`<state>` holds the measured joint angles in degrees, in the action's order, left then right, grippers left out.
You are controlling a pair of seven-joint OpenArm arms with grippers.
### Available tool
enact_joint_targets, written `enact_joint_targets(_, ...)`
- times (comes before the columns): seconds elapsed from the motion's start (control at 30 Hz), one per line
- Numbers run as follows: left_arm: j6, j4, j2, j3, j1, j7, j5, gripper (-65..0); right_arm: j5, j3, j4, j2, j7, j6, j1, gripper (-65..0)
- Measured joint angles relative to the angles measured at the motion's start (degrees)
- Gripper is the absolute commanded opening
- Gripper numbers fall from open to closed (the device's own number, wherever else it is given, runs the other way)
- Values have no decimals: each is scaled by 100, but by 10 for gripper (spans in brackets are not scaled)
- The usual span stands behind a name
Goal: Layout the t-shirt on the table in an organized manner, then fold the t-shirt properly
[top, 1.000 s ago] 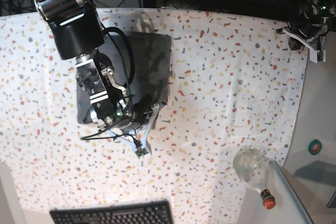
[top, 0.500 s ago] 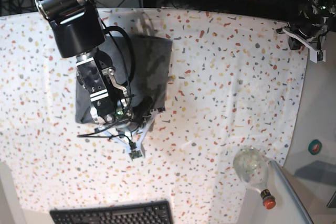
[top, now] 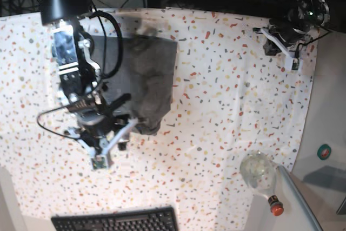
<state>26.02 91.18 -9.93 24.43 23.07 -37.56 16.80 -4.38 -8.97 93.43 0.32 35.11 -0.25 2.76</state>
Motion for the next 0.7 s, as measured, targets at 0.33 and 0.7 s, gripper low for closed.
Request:
enact_joint_targets(0.33, -52, 848, 820, -2190, -291, 7, -42, -650, -50, 479, 535, 483, 59, -13, -1985, -650)
enact_joint_targets(0.7, -673, -852, 671, -3453, -761, 114, 20, -650, -33, 490, -356, 245, 0, -4, -2061, -650)
